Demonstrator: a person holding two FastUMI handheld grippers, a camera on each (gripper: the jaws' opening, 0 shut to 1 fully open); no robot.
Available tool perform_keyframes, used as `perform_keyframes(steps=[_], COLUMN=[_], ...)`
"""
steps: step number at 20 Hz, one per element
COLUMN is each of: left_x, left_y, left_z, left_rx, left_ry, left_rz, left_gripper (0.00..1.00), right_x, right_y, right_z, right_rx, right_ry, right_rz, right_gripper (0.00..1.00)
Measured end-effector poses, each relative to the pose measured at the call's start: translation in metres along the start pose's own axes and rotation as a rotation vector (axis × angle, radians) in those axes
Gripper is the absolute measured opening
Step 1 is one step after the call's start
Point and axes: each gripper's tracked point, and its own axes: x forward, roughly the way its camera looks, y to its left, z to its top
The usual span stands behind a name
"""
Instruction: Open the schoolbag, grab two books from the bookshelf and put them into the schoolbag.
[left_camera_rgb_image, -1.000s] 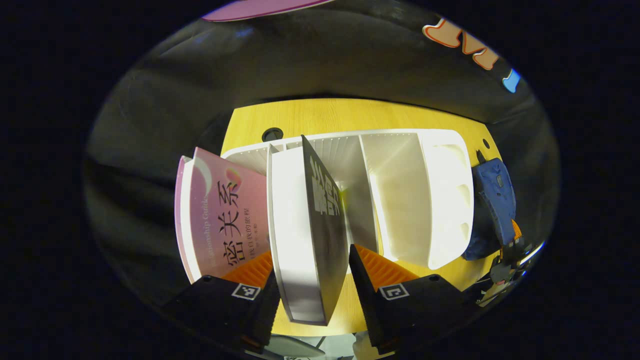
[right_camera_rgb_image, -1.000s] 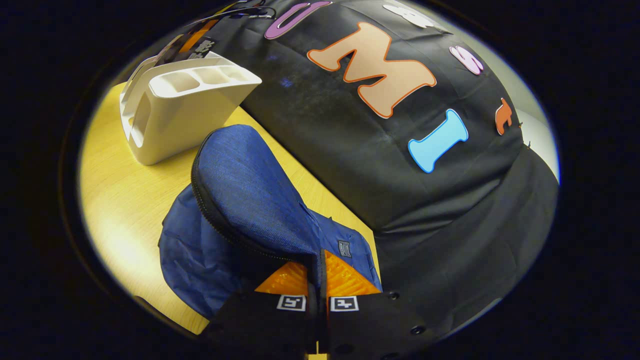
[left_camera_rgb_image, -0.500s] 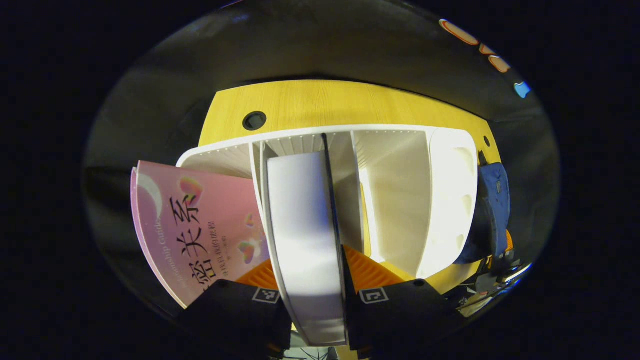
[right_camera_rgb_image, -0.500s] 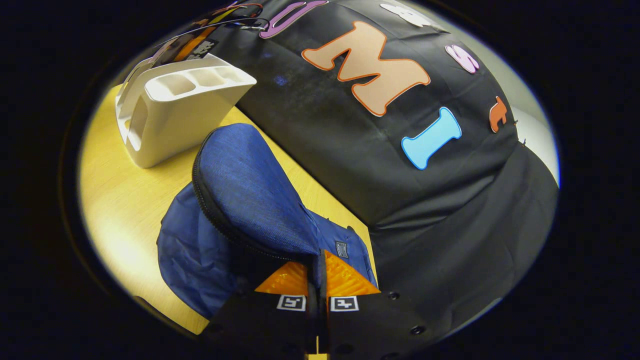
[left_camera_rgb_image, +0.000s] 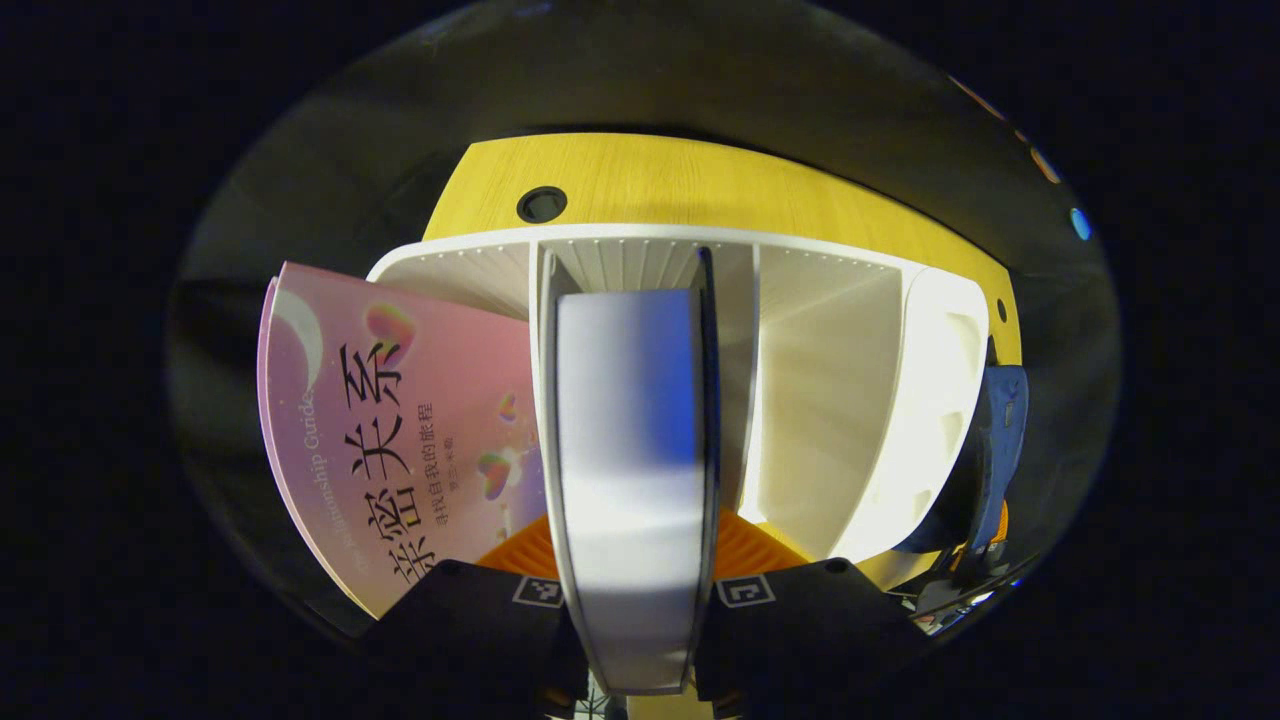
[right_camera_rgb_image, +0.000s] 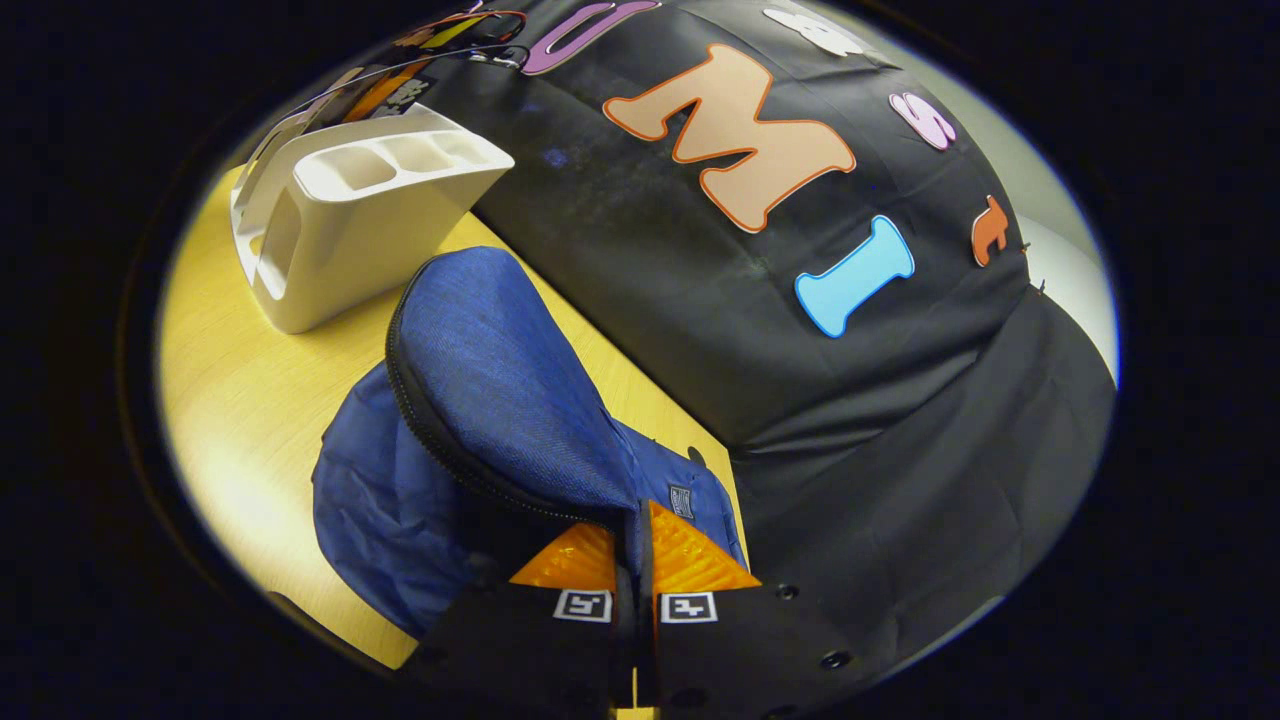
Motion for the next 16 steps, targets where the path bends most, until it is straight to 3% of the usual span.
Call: perform_keyframes(steps=[5,10,16], left_x=[-0.024,-0.064,-0.112], left_y=[0.001,-0.003,-0.006], left_z=[-0.016,-0.037,-0.066], left_rx=[-0.026,-0.012,-0.075], left_ry=[0.047,0.025,-0.026], left_rz=[0.002,-0.002,-0.026], left_gripper=[0.4,0.4,0.4], right_x=[0.0,-0.003,0.0], right_y=[-0.003,-0.003,-0.013], right_z=[0.002,0.001,0.001], right_rx=[0.009,0.025,0.057], right_ry=[0.001,-0.003,-0.021], right_rz=[-0.007,0.001,0.031], right_gripper=[0.07,0.04,0.04])
